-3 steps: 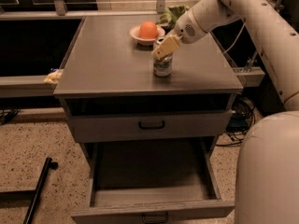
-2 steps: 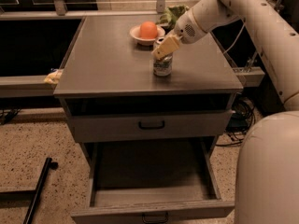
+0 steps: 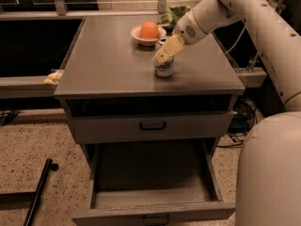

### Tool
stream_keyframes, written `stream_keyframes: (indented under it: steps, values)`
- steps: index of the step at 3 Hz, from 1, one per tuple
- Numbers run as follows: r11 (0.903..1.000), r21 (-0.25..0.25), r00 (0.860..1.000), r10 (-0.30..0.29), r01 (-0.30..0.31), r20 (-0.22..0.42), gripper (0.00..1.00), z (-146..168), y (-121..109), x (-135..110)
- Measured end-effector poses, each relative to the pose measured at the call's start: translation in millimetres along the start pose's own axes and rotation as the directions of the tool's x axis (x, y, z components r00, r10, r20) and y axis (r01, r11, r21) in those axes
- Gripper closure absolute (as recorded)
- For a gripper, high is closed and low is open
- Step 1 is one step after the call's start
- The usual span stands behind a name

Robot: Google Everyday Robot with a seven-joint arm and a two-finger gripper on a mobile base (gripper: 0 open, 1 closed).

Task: Pick 7up can from middle drawer and place on counter

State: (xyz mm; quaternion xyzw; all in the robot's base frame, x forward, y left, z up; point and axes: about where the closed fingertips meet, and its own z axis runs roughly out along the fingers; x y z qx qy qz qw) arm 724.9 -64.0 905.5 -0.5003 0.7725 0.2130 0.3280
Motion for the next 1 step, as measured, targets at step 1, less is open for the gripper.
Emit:
stream_keyframes:
  steps: [1]
  values:
    - [1.0, 0.0, 1.0, 0.0, 0.0, 0.0, 0.0, 0.0, 0.0, 0.0]
